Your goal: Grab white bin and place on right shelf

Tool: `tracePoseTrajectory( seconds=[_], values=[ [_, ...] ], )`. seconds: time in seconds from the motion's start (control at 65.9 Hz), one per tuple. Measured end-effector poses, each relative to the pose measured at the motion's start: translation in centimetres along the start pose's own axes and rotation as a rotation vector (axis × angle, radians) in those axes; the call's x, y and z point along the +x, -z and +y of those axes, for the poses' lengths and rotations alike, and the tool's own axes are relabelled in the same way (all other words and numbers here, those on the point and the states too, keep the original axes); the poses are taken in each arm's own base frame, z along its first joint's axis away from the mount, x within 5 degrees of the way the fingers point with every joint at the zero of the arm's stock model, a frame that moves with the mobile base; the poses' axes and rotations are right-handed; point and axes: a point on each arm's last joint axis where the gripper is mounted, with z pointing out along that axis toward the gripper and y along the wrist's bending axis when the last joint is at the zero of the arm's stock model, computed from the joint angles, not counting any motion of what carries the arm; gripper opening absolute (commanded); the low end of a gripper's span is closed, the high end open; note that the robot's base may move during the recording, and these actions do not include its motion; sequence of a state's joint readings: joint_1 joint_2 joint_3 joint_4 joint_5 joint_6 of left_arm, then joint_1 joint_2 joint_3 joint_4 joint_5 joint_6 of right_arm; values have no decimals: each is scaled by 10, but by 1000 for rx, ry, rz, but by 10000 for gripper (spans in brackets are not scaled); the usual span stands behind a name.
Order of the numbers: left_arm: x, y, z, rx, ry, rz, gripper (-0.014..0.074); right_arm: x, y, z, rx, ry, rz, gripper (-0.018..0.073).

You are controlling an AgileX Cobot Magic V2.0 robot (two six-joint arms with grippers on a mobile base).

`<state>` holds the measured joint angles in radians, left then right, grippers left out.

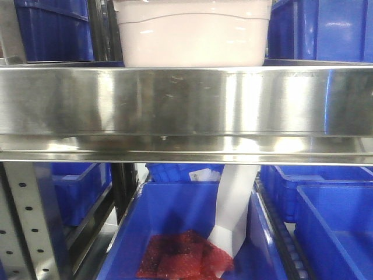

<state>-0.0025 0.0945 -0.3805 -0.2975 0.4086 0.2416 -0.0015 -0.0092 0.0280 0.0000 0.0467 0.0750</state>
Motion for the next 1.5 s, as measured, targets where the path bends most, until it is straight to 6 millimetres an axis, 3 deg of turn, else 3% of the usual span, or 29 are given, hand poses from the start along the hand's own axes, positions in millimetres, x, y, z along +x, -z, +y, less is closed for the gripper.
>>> tracePoseTrajectory(
  seconds=[0.137, 0.516, 1.502],
  values=[
    [38, -6, 4, -7, 41, 34, -116, 0, 0, 0, 0, 0, 1, 56],
    [96, -19, 8, 28, -57, -27, -116, 0, 0, 0, 0, 0, 1, 56],
    [96, -19, 11, -25, -28, -61, -117, 0, 0, 0, 0, 2, 1, 56]
  ],
)
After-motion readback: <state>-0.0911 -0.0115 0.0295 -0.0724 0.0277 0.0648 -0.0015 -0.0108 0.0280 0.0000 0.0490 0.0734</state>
